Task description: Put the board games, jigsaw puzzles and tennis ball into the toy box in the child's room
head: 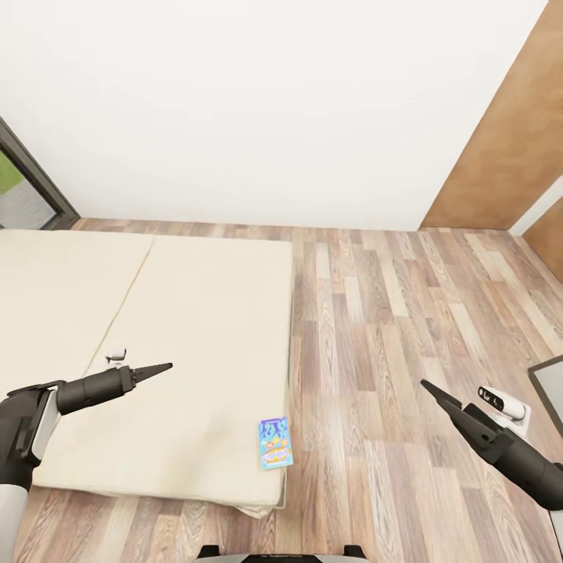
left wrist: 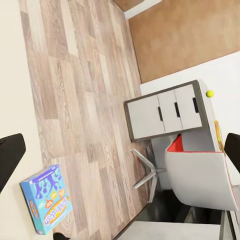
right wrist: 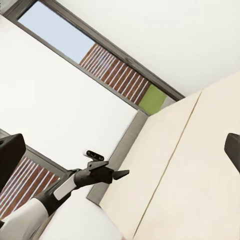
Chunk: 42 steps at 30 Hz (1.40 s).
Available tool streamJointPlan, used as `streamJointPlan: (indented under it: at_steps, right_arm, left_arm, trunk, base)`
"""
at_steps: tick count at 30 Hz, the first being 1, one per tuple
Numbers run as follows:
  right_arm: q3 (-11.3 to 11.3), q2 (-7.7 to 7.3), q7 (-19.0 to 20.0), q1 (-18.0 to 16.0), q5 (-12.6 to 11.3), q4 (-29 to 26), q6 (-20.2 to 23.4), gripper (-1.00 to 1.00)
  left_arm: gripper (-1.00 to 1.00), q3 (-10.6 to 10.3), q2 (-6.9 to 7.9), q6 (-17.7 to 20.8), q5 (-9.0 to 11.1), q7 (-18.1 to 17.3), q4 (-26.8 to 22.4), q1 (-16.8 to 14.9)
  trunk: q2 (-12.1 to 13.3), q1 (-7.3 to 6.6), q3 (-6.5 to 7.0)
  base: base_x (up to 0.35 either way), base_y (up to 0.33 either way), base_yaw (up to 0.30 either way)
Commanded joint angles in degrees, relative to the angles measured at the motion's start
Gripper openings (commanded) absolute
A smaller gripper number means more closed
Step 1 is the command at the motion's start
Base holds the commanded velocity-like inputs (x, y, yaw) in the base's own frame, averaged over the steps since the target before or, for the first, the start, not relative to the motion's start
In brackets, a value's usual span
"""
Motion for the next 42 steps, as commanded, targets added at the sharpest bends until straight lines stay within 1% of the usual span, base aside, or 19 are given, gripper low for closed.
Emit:
streamJointPlan:
  at_steps: [1, 32, 42]
  right_arm:
    - [-0.02, -0.01, 0.09, -0.03, -0.18, -0.01, 0.51, 1.00]
    - [0.07, -0.01, -0.07, 0.02, -0.16, -0.01, 0.29, 1.00]
    - [0.07, 0.28, -0.09, 0.04, -0.16, -0.01, 0.32, 1.00]
  left_arm:
    - [1.00, 0.03, 0.00, 0.59, 0.09, -0.13, 0.00, -0.03]
    - [1.00, 0.09, 0.03, 0.59, 0.15, -0.11, 0.00, -0.03]
    - [1.00, 0.08, 0.03, 0.59, 0.16, -0.11, 0.00, -0.03]
  trunk:
    - [-0.09, 0.03, 0.02]
    - [-0.09, 0.03, 2.97]
    - [-0.09, 0.03, 3.92]
  base:
    - [0.000, 0.000, 0.000]
    - [0.000, 0.000, 0.000]
    - [0.000, 0.000, 0.000]
